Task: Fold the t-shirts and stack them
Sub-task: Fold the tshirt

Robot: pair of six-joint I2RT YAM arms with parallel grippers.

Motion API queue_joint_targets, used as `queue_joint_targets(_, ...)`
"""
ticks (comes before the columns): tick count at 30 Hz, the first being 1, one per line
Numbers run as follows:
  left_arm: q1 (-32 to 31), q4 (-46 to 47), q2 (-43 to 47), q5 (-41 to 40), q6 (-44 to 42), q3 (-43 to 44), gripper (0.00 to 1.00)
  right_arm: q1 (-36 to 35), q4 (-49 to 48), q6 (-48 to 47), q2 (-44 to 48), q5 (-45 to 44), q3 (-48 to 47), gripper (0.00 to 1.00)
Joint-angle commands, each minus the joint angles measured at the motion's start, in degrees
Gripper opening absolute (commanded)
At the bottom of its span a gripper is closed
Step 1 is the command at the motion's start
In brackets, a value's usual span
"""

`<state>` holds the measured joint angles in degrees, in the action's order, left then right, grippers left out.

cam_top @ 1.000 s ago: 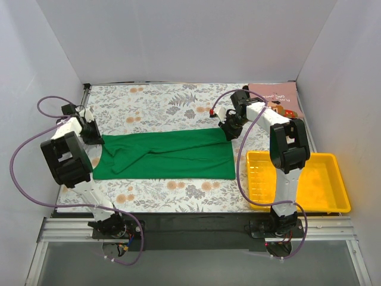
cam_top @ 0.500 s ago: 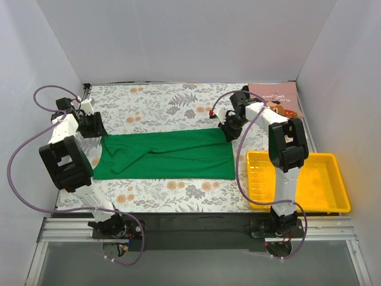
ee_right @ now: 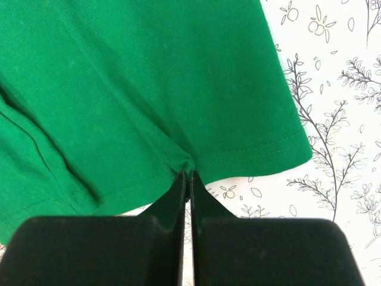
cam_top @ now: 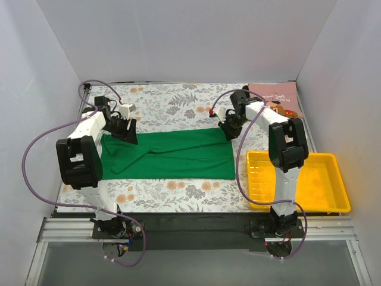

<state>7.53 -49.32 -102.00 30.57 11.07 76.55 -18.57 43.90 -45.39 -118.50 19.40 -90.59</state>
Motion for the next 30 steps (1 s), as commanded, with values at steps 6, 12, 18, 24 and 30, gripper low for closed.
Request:
queue_joint_targets(6,-2.43,1.15,-1.71,-6.22,-1.84,-1.14,0.56,-0.33,1.98,-0.41,-0.68,-0.41,-2.22,0.01)
queue_joint_targets(12,-3.84,1.68,-3.21,-6.31,-2.02,-1.85,0.56,-0.42,2.77,-0.58,-1.39,-0.76,-2.75,0.01)
queue_joint_targets(18,-5.15,2.47,-4.88,-7.1,-2.11,-2.46,0.46,-0.5,3.3,-1.02,-1.74,-1.29,-2.49,0.01)
queue_joint_targets(24,-6.3,2.74,-6.03,-8.51,-0.18,-2.29,0.44,-0.59,6.98,-2.78,-1.12,-1.64,-4.16,0.21)
queue_joint_targets(30,-6.39,0.8,2.04,-4.29,0.7,-3.77,0.44,-0.24,8.48,-1.11,1.25,0.37,-8.11,0.28)
